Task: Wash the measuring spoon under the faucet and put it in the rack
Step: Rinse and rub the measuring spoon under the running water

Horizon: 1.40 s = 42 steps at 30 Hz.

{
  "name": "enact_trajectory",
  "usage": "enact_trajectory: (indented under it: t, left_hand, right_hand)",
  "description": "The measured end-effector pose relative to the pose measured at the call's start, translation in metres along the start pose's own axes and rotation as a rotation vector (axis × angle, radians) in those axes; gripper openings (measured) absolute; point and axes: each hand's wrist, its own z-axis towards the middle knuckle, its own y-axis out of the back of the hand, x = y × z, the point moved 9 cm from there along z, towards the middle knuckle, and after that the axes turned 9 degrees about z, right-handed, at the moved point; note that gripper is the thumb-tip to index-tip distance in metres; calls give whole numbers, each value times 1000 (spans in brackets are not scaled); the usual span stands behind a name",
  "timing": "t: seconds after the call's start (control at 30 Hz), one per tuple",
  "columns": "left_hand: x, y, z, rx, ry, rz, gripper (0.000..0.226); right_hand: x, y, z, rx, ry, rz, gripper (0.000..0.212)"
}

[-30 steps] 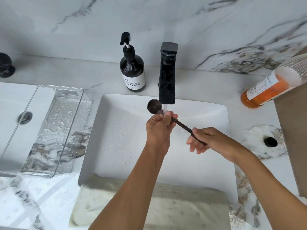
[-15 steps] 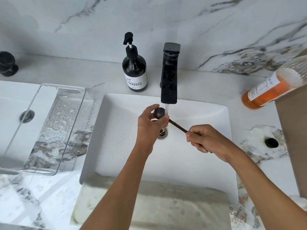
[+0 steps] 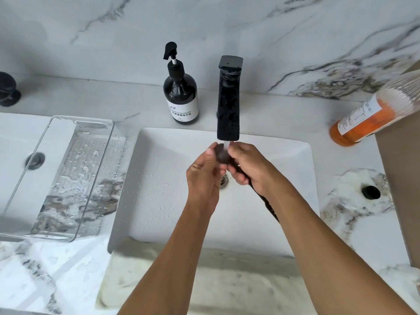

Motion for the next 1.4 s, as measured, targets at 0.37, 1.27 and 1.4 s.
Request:
enact_trajectory:
  t: [0.37, 1.27, 1.4]
  left_hand:
    - [14, -21, -3, -31, 272, -28, 30]
    - [12, -4, 10, -193, 371, -37, 27]
    - [12, -14, 12, -17, 301, -40, 42]
  right_hand:
    - [11, 7, 4, -227, -11, -219, 36]
    - [3, -9, 10, -100, -47, -112, 34]
    - [-2, -5, 12, -48, -93, 78, 31]
